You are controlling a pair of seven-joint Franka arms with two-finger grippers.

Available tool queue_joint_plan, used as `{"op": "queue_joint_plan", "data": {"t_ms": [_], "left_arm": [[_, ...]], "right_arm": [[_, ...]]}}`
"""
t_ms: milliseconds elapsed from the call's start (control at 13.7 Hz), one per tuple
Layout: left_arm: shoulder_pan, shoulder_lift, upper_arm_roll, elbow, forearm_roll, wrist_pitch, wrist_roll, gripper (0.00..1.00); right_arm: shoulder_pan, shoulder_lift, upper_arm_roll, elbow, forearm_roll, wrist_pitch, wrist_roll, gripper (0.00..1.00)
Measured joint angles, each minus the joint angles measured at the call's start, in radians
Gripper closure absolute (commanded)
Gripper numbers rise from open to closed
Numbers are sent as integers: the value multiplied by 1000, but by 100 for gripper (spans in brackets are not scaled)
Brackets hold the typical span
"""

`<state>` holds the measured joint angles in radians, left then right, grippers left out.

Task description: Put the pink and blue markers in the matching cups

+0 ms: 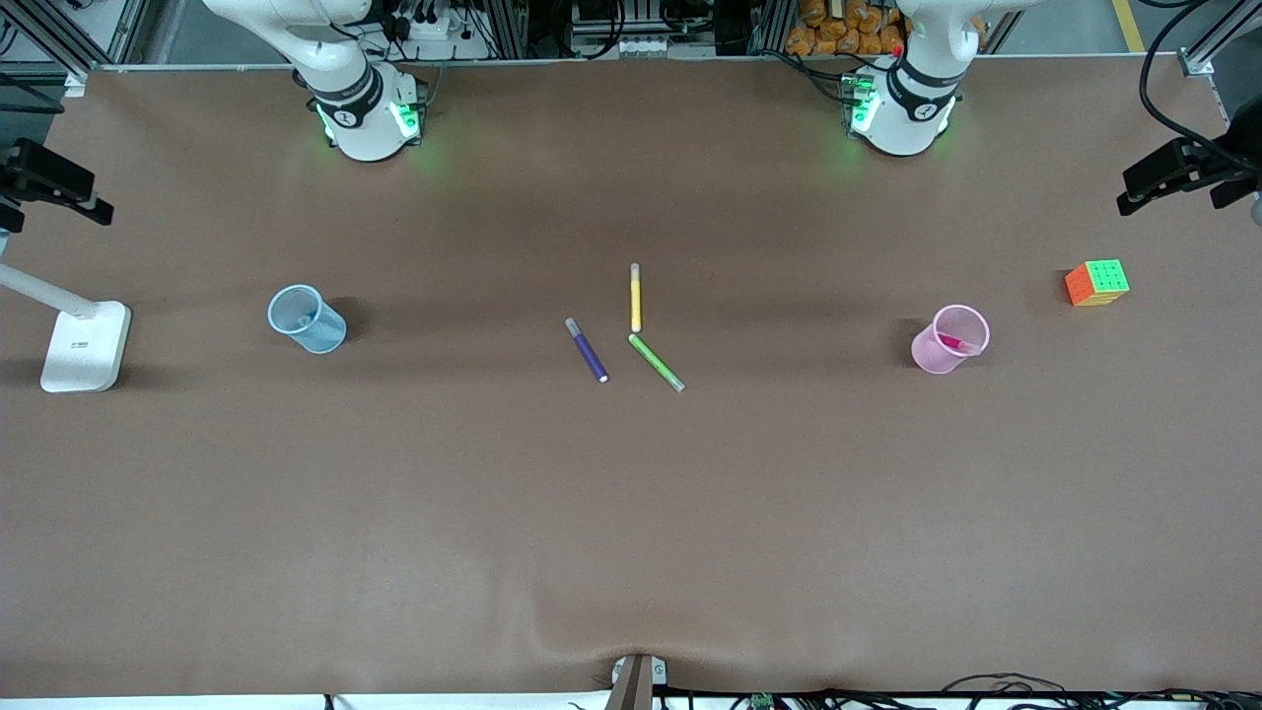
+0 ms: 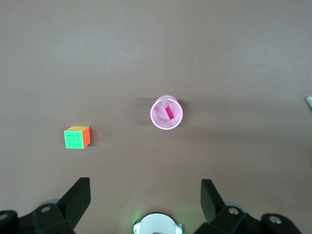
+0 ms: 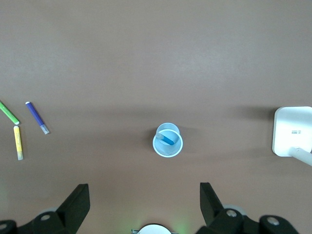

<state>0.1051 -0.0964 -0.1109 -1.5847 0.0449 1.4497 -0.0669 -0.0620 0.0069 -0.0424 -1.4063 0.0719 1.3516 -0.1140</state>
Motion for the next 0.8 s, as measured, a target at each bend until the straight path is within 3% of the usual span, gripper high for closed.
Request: {"op": "queue_joint_plan", "data": {"t_ms": [802], "left_arm": [[-2, 10, -50, 5, 0, -3, -55, 0]], "right_arm": [[-14, -4, 18, -104, -60, 66, -9, 0]]}}
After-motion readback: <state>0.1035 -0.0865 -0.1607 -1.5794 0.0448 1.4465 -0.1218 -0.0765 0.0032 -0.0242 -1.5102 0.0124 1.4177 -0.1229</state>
